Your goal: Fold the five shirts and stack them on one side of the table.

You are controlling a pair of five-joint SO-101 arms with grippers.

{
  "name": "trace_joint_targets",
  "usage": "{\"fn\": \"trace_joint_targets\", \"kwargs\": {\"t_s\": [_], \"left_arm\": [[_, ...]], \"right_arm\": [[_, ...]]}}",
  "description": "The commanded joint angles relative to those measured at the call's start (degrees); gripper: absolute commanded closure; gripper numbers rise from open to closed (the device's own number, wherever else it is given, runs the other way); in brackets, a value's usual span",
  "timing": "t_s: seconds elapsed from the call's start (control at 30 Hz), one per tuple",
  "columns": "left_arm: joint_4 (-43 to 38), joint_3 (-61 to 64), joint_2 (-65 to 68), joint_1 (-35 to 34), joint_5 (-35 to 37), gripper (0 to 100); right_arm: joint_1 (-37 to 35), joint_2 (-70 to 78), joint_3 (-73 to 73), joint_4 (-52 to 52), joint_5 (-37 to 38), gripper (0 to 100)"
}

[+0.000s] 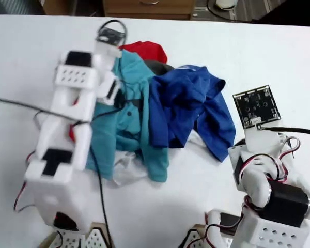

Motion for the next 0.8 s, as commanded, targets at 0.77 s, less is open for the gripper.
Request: {"fn": "trace_joint_targets", "kwargs": {"t_s": [0.77], "left_arm": [[9.14,-28.53,37.80,-9.05,-4.31,98]], "right_arm": [[0.57,1.01,1.49,0.66,4.31,76.3]]}}
